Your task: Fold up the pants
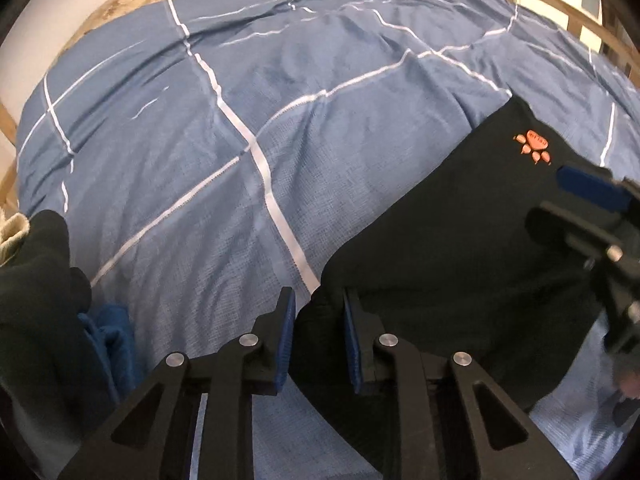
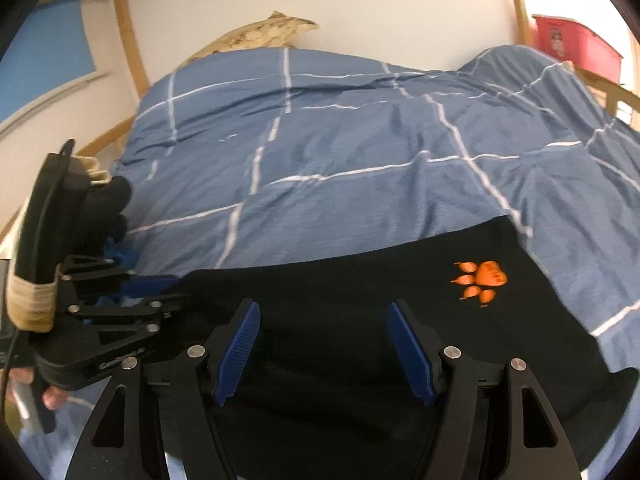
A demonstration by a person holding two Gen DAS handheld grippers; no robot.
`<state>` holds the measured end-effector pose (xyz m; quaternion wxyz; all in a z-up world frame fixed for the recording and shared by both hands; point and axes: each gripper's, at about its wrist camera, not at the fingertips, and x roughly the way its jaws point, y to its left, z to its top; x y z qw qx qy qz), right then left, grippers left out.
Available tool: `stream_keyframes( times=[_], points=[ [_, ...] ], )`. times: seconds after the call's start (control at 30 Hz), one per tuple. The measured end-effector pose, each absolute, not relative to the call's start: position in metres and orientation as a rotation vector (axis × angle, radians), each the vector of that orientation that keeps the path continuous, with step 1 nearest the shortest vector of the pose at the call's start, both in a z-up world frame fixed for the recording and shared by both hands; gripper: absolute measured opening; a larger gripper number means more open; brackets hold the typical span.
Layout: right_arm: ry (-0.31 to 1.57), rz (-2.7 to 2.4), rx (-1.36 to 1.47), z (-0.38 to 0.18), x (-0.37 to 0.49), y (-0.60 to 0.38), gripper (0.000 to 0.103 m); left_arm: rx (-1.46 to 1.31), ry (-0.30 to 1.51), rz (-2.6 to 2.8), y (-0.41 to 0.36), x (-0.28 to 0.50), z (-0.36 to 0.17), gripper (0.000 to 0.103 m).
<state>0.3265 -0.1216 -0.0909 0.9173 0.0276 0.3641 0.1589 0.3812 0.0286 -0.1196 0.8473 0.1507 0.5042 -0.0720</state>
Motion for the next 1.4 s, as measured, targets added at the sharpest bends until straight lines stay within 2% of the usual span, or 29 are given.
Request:
stream_keyframes(
  times=[0.07,0.1,0.13,0.2,0.27,0.43,0.57,0.63,0.7,0.77,0.9,0.97,1.23,1.4],
  points=[
    [0.748,0.303,0.054,-0.091,0.329,-0.126,0.067,0.314,1.078,-0.143,0.027,0.384,-0.124,0.026],
    [0.749,0.289,0.056,-0.092,0.331,-0.13,0.067,0.307,1.079,-0.137,0.027,0.385,-0.125,0.03],
    [0.747,0.274,0.056,-0.091,0.332,-0.133,0.067,0.308,1.074,-0.108,0.028,0.385,-0.124,0.043],
    [0.738,0.244,0.049,-0.09,0.334,-0.139,0.067,0.296,1.034,-0.039,0.032,0.383,-0.115,0.058],
    [0.725,0.214,0.048,-0.086,0.336,-0.151,0.067,0.24,0.995,0.007,0.037,0.375,-0.102,0.059],
    [0.716,0.16,0.163,-0.07,0.345,-0.2,0.067,0.06,0.895,0.163,0.033,0.345,-0.069,0.084],
    [0.766,0.14,0.166,-0.055,0.372,-0.233,0.067,0.014,0.804,0.261,0.017,0.339,-0.053,0.088],
    [0.807,0.139,0.143,-0.05,0.391,-0.242,0.067,-0.013,0.767,0.293,0.011,0.339,-0.052,0.101],
    [0.853,0.156,0.133,-0.047,0.41,-0.25,0.067,-0.048,0.732,0.319,0.008,0.336,-0.061,0.101],
    [0.911,0.164,0.082,-0.047,0.426,-0.251,0.062,-0.017,0.739,0.299,0.002,0.338,-0.072,0.101],
    [0.992,0.186,0.002,-0.057,0.443,-0.242,0.061,0.093,0.748,0.29,-0.005,0.346,-0.081,0.101],
    [1.034,0.186,-0.026,-0.069,0.452,-0.237,0.054,0.127,0.744,0.338,-0.003,0.346,-0.081,0.101],
    [1.081,0.144,-0.059,-0.091,0.473,-0.222,0.048,0.114,0.754,0.384,0.015,0.345,-0.084,0.101],
    [1.128,0.138,-0.079,-0.099,0.481,-0.215,0.038,0.127,0.773,0.39,0.016,0.35,-0.092,0.101]
  ],
)
